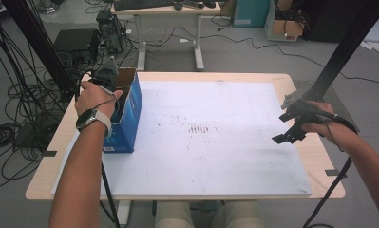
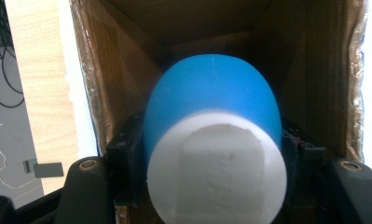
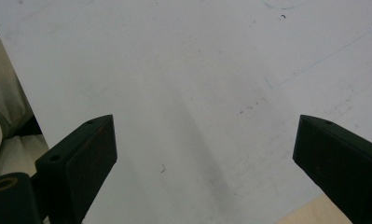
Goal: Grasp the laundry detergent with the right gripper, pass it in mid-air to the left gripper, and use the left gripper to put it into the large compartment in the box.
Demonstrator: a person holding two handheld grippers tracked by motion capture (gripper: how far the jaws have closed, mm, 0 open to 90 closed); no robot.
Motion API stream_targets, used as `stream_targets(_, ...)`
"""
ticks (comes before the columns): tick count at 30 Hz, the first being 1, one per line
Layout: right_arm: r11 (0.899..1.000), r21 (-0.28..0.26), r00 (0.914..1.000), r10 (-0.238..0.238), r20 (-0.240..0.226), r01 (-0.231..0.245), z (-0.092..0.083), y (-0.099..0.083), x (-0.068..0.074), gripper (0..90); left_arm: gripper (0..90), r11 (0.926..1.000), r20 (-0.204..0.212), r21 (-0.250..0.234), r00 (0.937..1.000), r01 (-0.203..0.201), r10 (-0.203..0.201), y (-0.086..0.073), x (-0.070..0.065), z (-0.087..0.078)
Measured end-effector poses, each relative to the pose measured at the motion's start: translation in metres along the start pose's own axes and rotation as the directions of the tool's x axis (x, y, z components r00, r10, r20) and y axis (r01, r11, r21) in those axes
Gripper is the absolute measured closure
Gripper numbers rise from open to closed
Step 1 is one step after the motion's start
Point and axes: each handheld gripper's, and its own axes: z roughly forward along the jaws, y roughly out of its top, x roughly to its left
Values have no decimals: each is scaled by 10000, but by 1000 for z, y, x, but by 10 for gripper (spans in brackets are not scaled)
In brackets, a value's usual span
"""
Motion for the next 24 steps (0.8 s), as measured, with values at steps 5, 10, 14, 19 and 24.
stream_targets(5, 10000, 1, 10000, -32, -15, 32, 1, 0, 0, 60, 374, 10000, -3, -14, 10000, 3, -3, 0, 0, 0)
stream_targets(10, 10000, 17, 10000, -40, -15, 40, 1, 0, 0, 61, 374, 10000, 1, 9, 10000, 28, -28, 0, -1, 0)
stream_targets(14, 10000, 11, 10000, -28, -7, 28, 1, 0, 0, 60, 374, 10000, -1, -17, 10000, 29, -29, 0, 0, 0)
stream_targets(19, 10000, 15, 10000, -44, -3, 44, 1, 0, 0, 61, 374, 10000, -8, 12, 10000, 49, -49, 0, -1, 0)
stream_targets(24, 10000, -4, 10000, -27, -10, 27, 1, 0, 0, 61, 374, 10000, -25, -7, 10000, 66, -66, 0, -1, 0)
